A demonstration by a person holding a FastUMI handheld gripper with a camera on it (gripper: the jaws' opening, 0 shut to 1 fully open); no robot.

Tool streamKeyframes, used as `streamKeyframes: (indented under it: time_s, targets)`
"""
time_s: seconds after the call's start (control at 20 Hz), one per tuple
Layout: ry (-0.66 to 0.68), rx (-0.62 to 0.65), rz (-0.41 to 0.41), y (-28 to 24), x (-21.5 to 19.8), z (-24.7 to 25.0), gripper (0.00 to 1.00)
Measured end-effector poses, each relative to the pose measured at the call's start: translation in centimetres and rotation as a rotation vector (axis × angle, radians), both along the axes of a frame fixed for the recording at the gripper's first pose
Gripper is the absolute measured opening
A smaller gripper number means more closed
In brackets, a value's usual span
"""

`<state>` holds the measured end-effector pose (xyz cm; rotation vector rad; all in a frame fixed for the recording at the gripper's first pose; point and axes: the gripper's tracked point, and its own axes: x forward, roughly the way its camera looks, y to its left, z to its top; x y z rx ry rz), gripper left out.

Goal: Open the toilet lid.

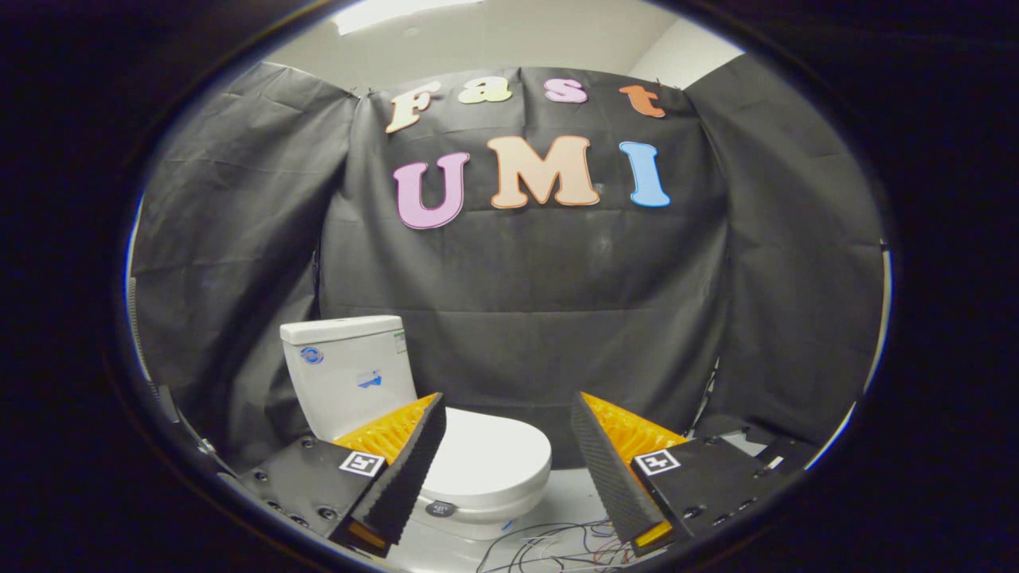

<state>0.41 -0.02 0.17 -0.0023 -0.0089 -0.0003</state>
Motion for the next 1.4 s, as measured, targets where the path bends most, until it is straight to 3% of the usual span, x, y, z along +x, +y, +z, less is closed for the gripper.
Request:
streamKeyframes:
  time_s: [0.45, 0.65, 0.8, 1.05, 1.4]
  targets:
    - [0.041, -0.002, 0.015, 0.5, 4.8, -0.8, 0.98]
    - [-0.008, -0.002, 0.058, 1.8, 6.3, 0.3, 0.98]
    - [-0.12, 0.009, 0.077, 3.0, 7.5, 2.2, 0.98]
    - [-0.175, 0.01, 0.037, 5.6, 9.0, 3.3, 0.98]
    - [-0.199, 0.047, -0.106, 8.4, 8.1, 4.1, 0.98]
